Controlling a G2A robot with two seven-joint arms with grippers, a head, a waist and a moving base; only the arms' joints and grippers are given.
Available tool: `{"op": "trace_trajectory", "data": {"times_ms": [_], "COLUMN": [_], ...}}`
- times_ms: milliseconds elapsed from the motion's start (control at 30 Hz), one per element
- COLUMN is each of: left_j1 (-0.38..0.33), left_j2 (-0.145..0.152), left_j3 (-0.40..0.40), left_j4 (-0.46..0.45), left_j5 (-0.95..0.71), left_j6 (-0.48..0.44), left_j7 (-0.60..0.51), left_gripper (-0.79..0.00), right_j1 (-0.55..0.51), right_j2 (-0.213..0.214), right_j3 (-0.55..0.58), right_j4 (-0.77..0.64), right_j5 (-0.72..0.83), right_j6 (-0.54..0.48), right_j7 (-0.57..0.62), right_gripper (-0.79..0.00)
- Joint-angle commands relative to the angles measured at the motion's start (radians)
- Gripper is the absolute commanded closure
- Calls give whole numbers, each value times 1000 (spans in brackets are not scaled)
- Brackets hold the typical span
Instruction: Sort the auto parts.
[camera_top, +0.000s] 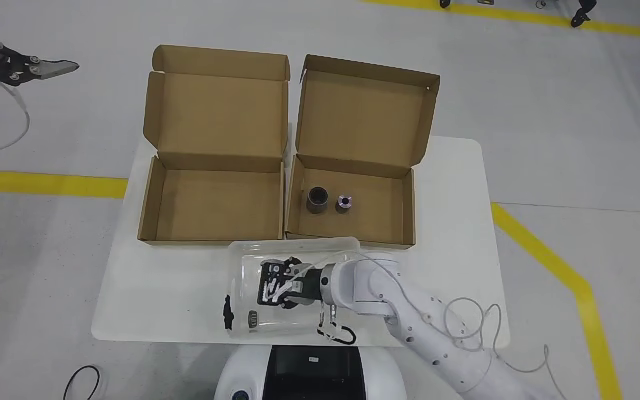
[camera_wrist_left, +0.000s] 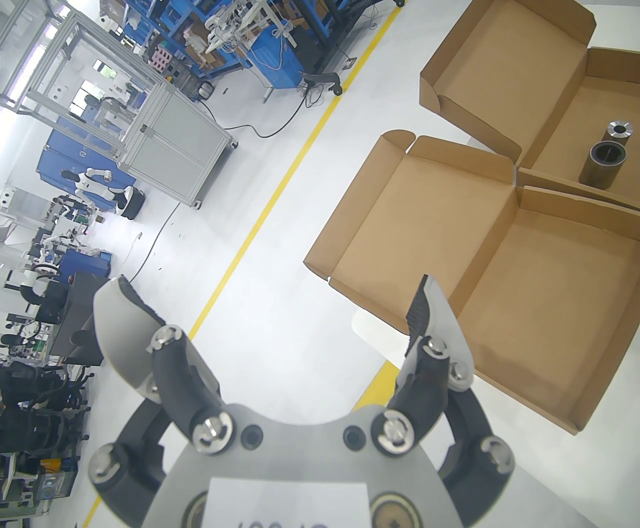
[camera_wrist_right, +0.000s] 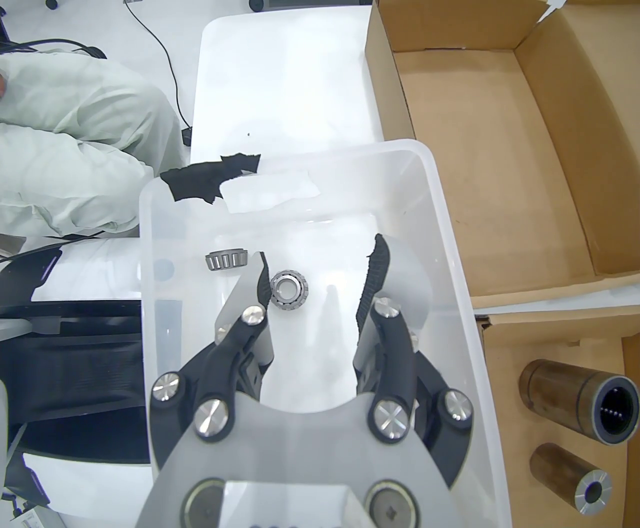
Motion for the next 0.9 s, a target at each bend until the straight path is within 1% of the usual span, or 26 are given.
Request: {"op": "trace_trajectory", "data": {"times_ms": [0, 67, 333, 467, 733, 867], "left_j1": [0, 0, 0, 0, 0, 0], "left_j2": [0, 0, 0, 0, 0, 0], "left_j3": [0, 0, 0, 0, 0, 0], "left_j4": [0, 0, 0, 0, 0, 0], "left_j5": [0, 0, 0, 0, 0, 0], "left_j6": [0, 0, 0, 0, 0, 0], "left_j7": [0, 0, 0, 0, 0, 0], "left_gripper": [-785, -785, -785, -785, -785, -785], "right_j1": [-2, -11, 18, 43, 73, 86], "right_j2": [0, 0, -11, -23, -56, -69], "right_j3": [-1, -11, -72, -105, -169, -198], "right_j4": [1, 3, 51, 85, 142, 160], "right_j5": [-1, -17, -54, -58, -69, -92], "right_j6": [2, 9, -30, -30, 48, 66], "right_j7": [-2, -7, 11, 53, 93, 110], "right_gripper": [-345, -326, -323, -326, -357, -388]}}
